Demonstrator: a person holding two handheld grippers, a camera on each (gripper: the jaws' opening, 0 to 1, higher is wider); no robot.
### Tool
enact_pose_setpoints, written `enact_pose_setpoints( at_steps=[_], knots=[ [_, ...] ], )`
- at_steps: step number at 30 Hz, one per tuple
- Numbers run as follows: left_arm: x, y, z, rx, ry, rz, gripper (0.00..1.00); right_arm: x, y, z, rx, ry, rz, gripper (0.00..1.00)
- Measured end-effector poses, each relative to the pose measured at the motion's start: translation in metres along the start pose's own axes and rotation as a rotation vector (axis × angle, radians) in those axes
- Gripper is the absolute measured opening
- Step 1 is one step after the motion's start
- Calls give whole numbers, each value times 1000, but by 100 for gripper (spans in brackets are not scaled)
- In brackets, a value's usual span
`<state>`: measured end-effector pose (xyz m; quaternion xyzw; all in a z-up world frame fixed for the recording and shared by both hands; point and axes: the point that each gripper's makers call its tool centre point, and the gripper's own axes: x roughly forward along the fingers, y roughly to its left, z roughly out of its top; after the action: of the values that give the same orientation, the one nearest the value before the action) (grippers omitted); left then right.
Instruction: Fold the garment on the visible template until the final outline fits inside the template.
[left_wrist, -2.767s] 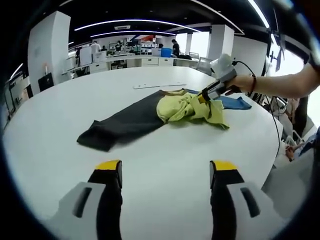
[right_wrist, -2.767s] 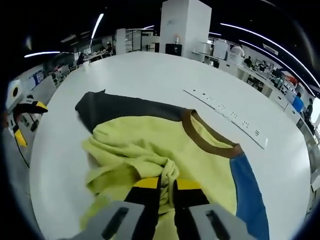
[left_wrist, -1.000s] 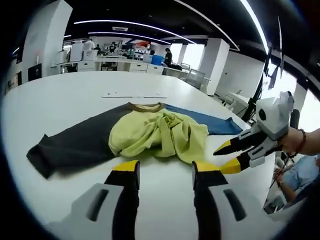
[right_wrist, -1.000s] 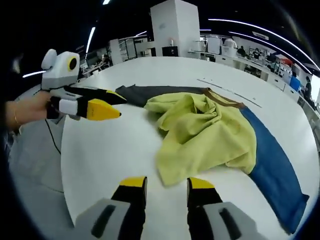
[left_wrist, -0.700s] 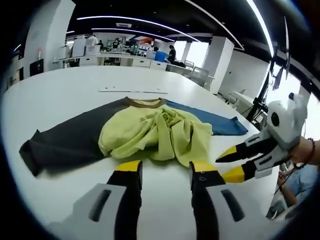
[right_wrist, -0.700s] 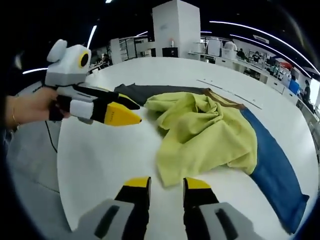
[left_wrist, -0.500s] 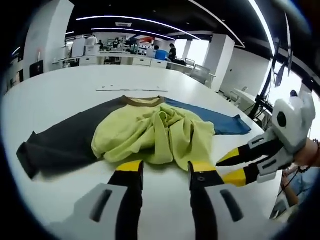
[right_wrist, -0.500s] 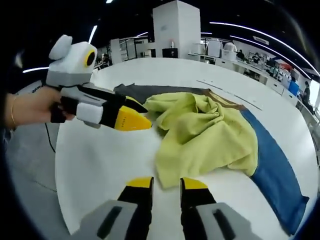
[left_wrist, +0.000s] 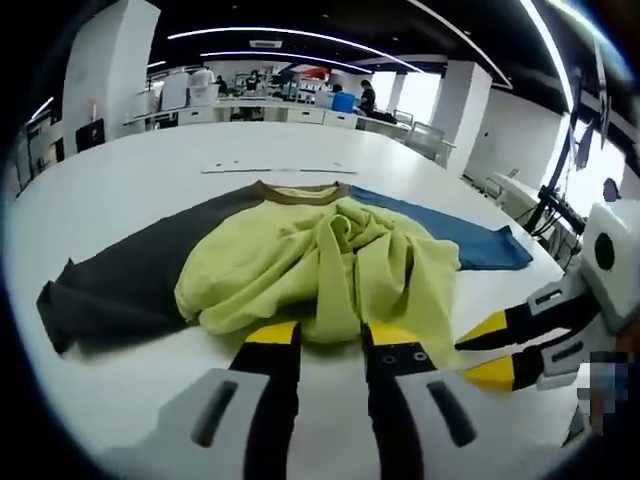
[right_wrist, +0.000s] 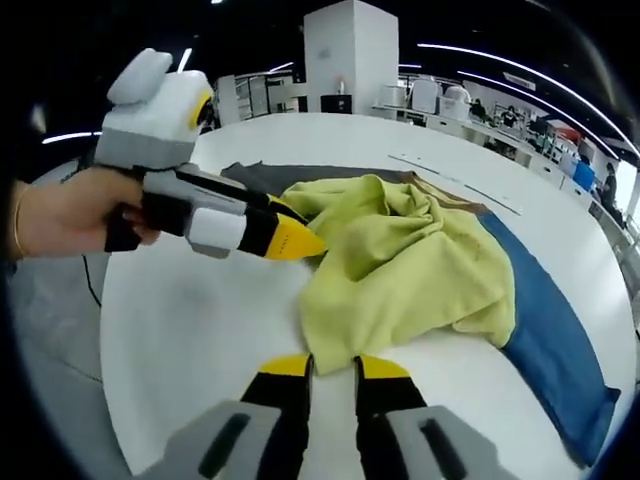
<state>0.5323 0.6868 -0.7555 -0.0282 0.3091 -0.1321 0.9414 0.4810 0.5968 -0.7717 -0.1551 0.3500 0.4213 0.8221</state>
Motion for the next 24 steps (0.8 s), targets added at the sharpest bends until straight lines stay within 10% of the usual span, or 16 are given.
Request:
enact_pose_setpoints(
  at_steps=[24],
  knots=[
    [-22, 12, -3, -25, 20, -4, 3, -9, -8, -3, -11, -4, -44, 0]
  ],
)
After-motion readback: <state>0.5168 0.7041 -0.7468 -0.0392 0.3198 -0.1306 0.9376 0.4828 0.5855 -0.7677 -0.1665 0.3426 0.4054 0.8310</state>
